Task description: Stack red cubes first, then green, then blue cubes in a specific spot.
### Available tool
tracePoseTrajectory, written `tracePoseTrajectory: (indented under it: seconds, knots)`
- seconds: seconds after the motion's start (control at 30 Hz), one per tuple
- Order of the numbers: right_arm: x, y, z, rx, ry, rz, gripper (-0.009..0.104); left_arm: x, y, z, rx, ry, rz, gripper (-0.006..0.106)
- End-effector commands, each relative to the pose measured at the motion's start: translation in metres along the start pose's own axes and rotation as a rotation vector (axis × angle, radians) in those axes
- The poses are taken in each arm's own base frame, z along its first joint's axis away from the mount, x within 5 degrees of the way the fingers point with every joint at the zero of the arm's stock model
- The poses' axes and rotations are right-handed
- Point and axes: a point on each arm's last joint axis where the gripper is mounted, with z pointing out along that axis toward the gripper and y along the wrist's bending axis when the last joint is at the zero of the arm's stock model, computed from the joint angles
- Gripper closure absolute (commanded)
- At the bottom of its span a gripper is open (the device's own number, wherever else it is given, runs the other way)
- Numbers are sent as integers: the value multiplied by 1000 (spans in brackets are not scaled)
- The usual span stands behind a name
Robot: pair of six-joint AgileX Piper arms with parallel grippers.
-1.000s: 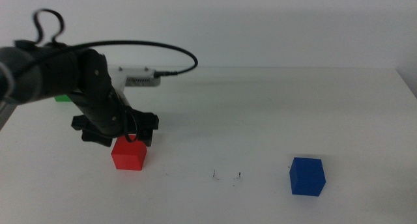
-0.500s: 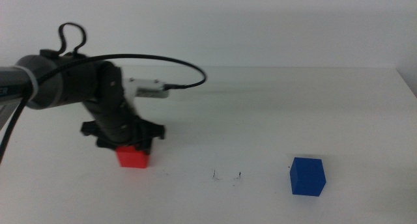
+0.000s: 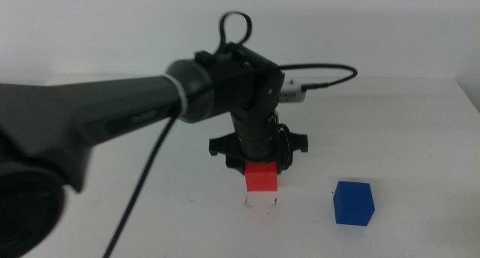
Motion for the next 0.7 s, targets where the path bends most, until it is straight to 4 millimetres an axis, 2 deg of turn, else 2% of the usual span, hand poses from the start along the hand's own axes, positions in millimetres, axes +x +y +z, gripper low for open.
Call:
tracePoseTrajectory:
  seconds: [0.0, 0.27, 0.43, 0.47, 0.5, 0.53, 0.63, 0.67]
  knots:
    - [0, 0, 0, 5, -13, -4, 8, 0, -4, 9, -4, 29, -26, 102]
    - [0, 0, 0, 5, -13, -4, 8, 1, -3, 36, -26, 63, -36, 102]
    - [0, 0, 0, 5, -13, -4, 8, 2, -3, 45, -38, 79, -32, 92]
    - [0, 0, 0, 5, -13, -4, 8, 2, -3, 45, -39, 81, -32, 77]
    - [0, 0, 0, 5, -13, -4, 8, 2, -3, 45, -41, 83, -32, 70]
    - [0, 0, 0, 5, -13, -4, 8, 3, -2, 45, -48, 91, -16, 35]
    - [0, 0, 0, 5, -13, -4, 8, 2, -2, 41, -38, 82, 21, 8]
    - [0, 0, 0, 5, -13, -4, 8, 2, -3, 38, -35, 77, 23, 7]
